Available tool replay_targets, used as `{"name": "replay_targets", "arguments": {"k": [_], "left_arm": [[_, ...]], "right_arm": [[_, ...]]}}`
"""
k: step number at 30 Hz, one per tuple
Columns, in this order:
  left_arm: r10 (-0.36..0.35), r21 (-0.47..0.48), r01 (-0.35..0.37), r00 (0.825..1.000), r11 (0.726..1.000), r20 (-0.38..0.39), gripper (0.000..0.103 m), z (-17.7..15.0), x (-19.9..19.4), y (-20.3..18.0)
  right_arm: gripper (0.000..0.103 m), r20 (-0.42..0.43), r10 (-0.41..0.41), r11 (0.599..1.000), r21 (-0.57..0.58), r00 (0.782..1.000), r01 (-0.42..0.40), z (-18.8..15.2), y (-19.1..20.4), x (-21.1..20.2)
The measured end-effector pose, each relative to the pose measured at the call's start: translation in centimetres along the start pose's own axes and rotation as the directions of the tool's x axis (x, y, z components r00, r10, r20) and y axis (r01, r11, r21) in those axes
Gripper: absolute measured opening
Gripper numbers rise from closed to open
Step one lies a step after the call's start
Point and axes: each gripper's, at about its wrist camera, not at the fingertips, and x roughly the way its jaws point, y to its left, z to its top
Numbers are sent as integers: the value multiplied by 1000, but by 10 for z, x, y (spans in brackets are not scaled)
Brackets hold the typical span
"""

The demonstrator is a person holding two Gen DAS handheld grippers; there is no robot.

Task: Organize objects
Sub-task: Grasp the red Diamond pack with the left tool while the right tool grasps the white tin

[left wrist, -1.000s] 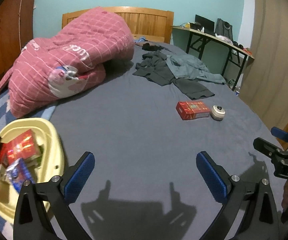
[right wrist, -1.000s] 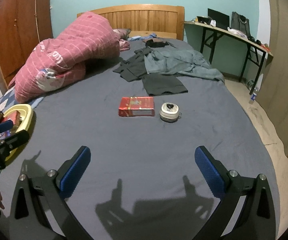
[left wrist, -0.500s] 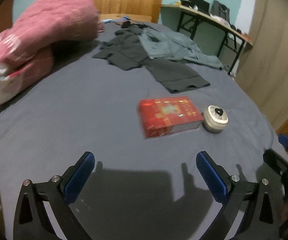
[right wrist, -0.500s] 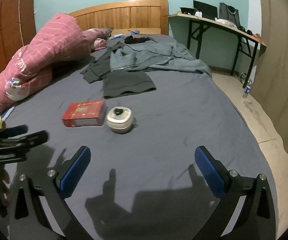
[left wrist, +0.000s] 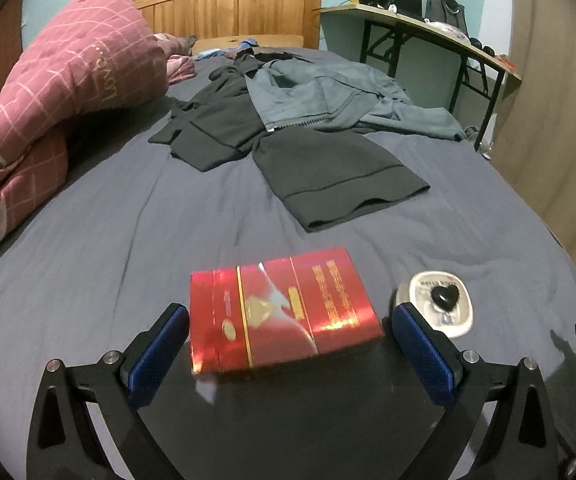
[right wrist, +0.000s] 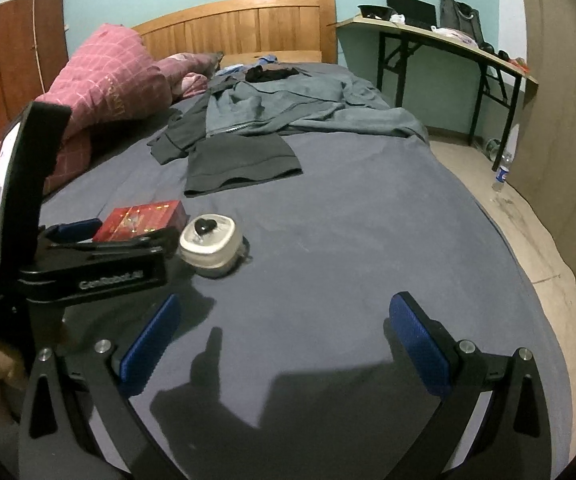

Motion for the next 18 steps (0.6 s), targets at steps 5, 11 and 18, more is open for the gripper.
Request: {"name": "replay_targets", "arguments": {"k": [5,11,18], "left_arm": [[12,0,-12,1000,1000,-4,103,3,9,20],[-29,-23,30,999,999,20,103,5,4,48],[-32,-8,32,999,999,-16,103,6,13,64]], "right_arm": [[103,-3,2,1000,-21,1000,-2,4,15,11],[103,-9,-10,1000,-17,1000,10,13,30,27],[103,-43,-35,999,-18,998,34,22,48,46]]}}
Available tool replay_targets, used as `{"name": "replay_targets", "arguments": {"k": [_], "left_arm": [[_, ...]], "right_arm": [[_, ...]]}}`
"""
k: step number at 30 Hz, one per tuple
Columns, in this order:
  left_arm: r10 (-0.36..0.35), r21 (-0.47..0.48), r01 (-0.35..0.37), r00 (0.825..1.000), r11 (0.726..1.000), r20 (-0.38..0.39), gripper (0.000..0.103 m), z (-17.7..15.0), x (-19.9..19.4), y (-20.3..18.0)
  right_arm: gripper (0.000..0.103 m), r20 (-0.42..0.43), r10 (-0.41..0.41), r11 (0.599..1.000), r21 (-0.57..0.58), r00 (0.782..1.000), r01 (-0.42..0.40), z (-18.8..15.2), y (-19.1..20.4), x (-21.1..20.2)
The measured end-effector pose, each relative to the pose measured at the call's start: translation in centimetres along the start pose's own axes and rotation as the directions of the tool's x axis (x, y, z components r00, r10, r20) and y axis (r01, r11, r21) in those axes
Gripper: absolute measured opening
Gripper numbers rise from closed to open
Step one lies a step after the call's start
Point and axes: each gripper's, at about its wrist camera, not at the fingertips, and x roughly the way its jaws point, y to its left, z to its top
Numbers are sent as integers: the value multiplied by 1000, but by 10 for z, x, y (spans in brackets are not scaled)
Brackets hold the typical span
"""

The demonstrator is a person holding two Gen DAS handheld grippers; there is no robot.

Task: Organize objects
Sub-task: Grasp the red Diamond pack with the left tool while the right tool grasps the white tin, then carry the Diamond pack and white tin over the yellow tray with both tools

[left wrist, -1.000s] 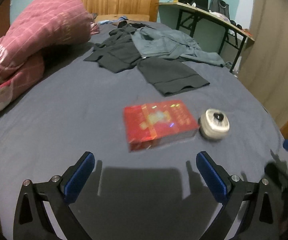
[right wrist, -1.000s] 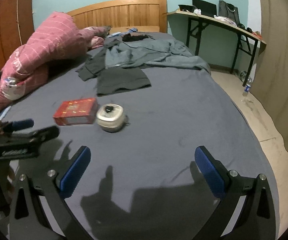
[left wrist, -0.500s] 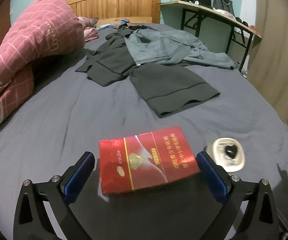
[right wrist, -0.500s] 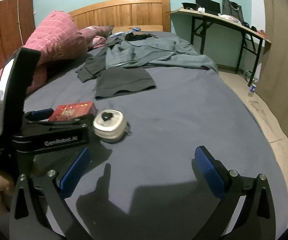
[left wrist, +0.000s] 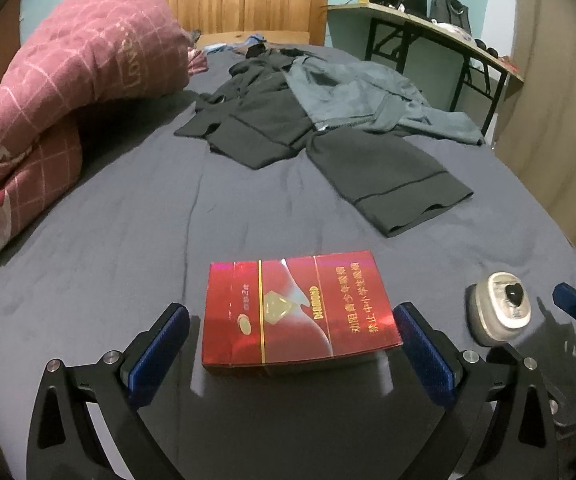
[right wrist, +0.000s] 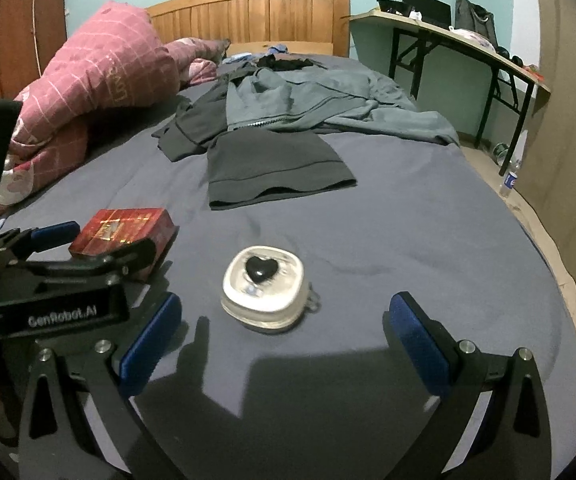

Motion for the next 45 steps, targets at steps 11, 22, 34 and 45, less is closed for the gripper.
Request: {"name": "replay_targets", "arguments": {"k": [11,22,34,45], "left_arm": [[-62,-67,58,996,996,-59,103,4,17,19],[-30,-26,29,998,999,-57,91,4,21,18],[-67,20,68,997,997,-49,91,-20,-9,22],[-69,18,70,997,997,-40,91,-83,-84,44]], "right_arm": [[99,-106,-33,999,33,994,37,3,-1,30],[56,-89,-56,998,-9,994,55,3,1,30],[55,-96,50,999,-5,994,-51,-14,-8,8],[55,-110,47,999,-9,993,-48,-58,-1,-43]]}}
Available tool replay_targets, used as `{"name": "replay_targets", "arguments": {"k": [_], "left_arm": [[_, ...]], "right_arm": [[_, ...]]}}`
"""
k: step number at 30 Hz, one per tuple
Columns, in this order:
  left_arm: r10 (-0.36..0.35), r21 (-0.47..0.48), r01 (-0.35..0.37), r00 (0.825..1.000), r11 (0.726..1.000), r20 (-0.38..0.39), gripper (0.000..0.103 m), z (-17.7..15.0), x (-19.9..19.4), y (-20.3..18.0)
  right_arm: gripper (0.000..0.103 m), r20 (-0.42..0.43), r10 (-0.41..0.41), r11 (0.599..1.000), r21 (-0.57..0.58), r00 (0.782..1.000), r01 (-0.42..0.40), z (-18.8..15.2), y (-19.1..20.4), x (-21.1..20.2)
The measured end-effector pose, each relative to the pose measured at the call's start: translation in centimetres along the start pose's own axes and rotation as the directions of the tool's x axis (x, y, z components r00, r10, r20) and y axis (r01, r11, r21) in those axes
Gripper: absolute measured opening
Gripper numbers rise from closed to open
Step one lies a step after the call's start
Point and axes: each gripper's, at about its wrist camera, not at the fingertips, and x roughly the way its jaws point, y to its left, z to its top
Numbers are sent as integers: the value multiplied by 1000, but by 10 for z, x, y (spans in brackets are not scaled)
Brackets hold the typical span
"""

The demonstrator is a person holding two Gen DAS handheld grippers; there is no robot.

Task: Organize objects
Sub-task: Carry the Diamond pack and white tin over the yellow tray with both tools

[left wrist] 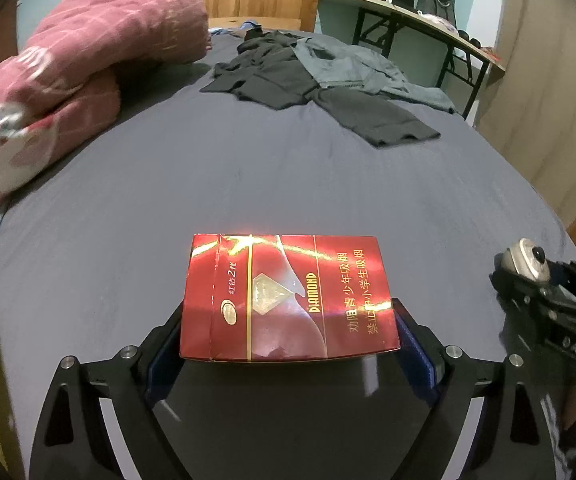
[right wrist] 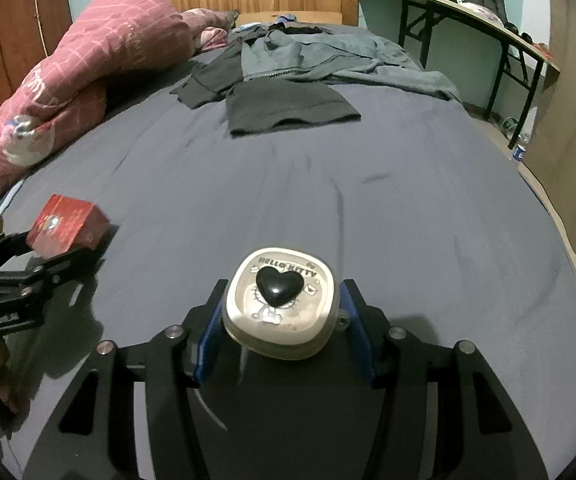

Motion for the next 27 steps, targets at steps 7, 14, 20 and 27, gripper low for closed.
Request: {"name": "replay_targets", "arguments": {"k": [7,14,20,27], "left_arm": [[37,-17,-37,999,999,25,91,-48,-60,8],[62,-22,-61,996,998,65,91,-55,-106,9],[66,-35,-62,989,997,132,91,-31,-156,10],[124,-50,-117,976,992,179,91,-29,-205,18]], "right_arm": [[55,-3,-11,1000,27,1000,11,-35,9,-37],[55,24,-40,999,37,999,40,-36,13,-71],[55,82,-47,998,36,996,45,-9,20,-108],[55,121,-28,1000,2,992,28,23,50,-139]]}}
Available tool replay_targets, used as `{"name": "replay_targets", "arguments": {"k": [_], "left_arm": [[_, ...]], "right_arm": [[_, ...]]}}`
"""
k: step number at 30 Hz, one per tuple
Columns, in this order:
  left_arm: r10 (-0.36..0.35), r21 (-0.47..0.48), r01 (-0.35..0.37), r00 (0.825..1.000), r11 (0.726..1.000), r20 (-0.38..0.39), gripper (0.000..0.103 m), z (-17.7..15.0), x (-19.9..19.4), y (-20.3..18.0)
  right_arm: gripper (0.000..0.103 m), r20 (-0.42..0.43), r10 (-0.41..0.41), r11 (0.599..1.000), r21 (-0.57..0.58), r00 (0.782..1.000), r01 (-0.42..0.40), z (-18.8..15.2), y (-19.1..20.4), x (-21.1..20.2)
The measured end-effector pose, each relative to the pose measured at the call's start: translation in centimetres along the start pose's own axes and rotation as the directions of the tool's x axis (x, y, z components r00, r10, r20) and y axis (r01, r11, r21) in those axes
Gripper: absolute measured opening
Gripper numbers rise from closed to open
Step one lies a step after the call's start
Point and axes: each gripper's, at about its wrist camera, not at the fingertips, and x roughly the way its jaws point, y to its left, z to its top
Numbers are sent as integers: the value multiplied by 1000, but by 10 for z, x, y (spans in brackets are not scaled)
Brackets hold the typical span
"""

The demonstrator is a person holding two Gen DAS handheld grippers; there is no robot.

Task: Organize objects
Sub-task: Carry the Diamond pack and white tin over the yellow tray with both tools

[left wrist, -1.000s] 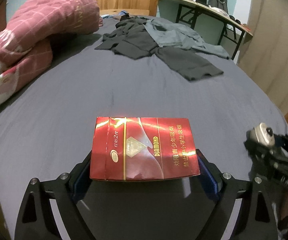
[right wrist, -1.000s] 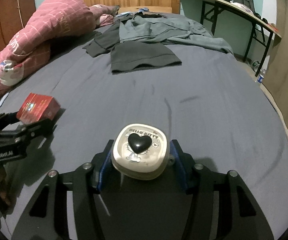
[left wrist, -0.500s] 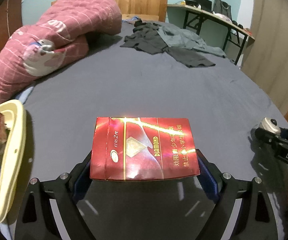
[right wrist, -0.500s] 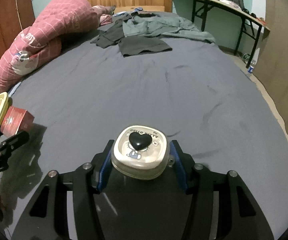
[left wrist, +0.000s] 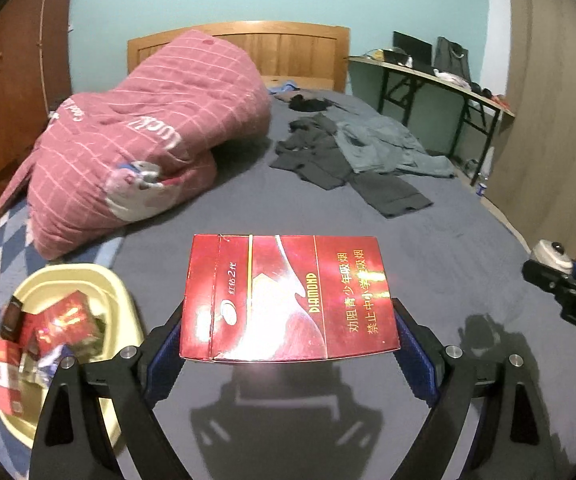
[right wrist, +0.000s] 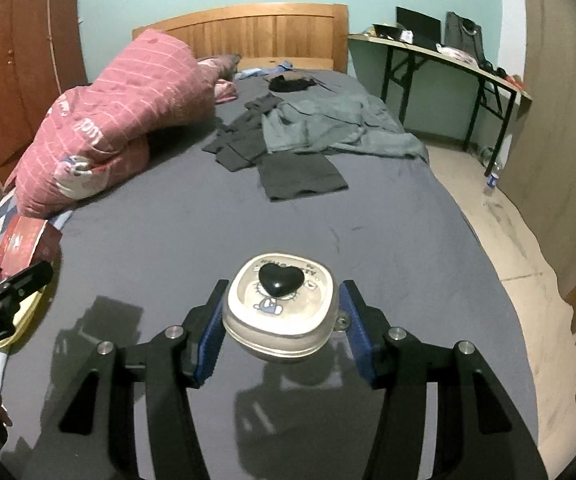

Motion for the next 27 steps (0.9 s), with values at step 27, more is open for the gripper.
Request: {"name": "replay_targets", "arguments": {"k": [27], "left_arm": [[289,-261,-295,955,919,-60,91,-67,-69,250]], "right_arm": [[55,-89,327,907,-250,941,-339,-14,309,27]]}}
